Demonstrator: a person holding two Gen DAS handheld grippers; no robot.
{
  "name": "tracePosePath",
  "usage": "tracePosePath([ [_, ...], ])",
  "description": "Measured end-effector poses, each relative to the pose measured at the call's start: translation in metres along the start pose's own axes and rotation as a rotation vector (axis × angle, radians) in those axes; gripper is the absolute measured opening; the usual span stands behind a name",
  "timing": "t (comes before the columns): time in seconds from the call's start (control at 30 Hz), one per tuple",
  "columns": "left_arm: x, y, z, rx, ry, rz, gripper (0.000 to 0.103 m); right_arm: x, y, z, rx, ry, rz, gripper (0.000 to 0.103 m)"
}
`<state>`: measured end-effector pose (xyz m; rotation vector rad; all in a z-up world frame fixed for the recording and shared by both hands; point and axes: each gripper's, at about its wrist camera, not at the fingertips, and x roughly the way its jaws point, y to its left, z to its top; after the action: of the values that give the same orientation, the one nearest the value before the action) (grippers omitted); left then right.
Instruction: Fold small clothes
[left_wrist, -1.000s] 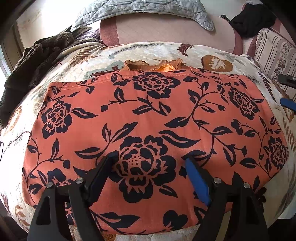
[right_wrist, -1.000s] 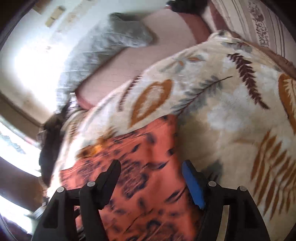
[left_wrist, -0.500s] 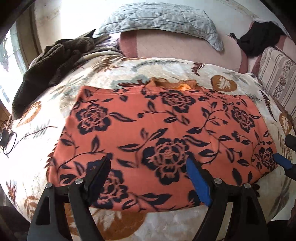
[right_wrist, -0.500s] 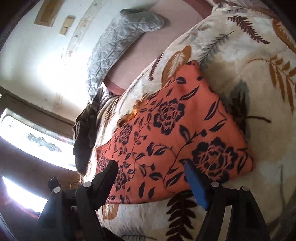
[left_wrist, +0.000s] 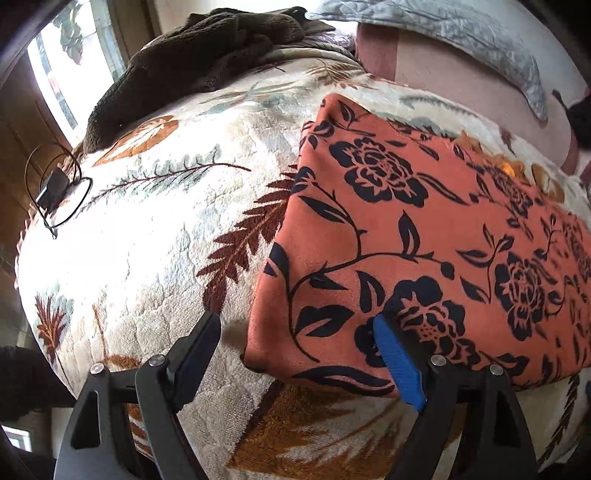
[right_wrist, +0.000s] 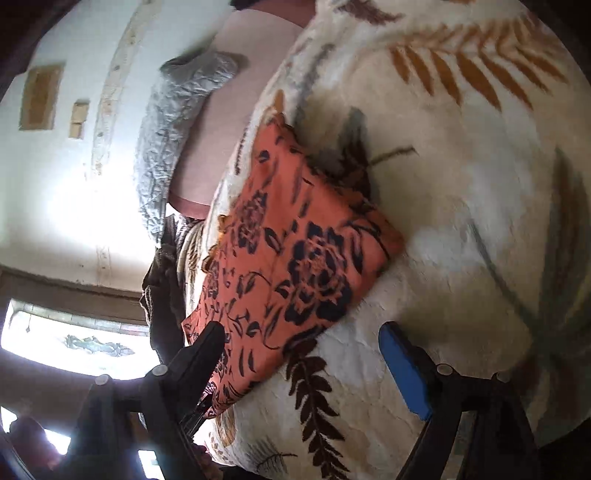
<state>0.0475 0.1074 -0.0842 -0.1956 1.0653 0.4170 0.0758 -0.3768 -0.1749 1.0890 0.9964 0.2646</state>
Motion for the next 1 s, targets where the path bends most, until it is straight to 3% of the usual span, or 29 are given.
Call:
tracePosePath([
  [0.07,-0.013,-0.005,0.003,-0.010,-0.040,0.036,0.085,0.000,0.000,0.005,0.024,-0.031,0.018,0.087],
  [0.23,-0.048,-0.056,0.009,0.069,-0.146,-0.043,0.085,0.018,0.009,0.024,0.040,-0.056,-0.008,0.088],
  [0.33,-0.054,-0.101,0.009,0.140,-0.152,-0.128,0.085,0.025,0.013,0.029,0.041,-0.090,-0.017,0.088],
  [0.5,-0.043,-0.171,0.005,0.265,-0.128,-0.170,0.085,0.034,0.022,0.034,-0.009,-0.110,-0.053,0.088],
  [0.53,-0.040,-0.180,0.002,0.276,-0.124,-0.176,0.085,0.035,0.024,0.036,-0.031,-0.110,-0.064,0.085],
  [0.6,-0.030,-0.196,-0.003,0.320,-0.115,-0.183,0.085,0.039,0.030,0.038,-0.091,-0.095,-0.097,0.061],
  [0.63,-0.023,-0.203,-0.007,0.348,-0.101,-0.162,0.085,0.044,0.031,0.039,-0.115,-0.066,-0.121,0.011],
  [0.7,-0.007,-0.210,-0.014,0.382,-0.075,-0.126,0.087,0.050,0.033,0.039,-0.177,-0.037,-0.190,0.009],
  [0.8,-0.012,-0.204,-0.015,0.396,-0.107,-0.135,0.088,0.035,0.067,0.024,-0.371,-0.136,-0.283,0.008],
  [0.9,-0.010,-0.202,-0.012,0.390,-0.097,-0.136,0.088,0.039,0.077,0.012,-0.459,-0.164,-0.346,0.009],
  [0.93,-0.010,-0.202,-0.011,0.389,-0.093,-0.134,0.088,0.049,0.069,0.014,-0.444,-0.122,-0.373,0.014],
  [0.97,-0.011,-0.202,-0.011,0.389,-0.091,-0.130,0.088,0.063,0.055,0.020,-0.385,-0.027,-0.388,0.019],
  [1.0,-0.015,-0.203,-0.010,0.389,-0.091,-0.128,0.088,0.060,0.045,0.026,-0.318,-0.009,-0.325,0.019],
])
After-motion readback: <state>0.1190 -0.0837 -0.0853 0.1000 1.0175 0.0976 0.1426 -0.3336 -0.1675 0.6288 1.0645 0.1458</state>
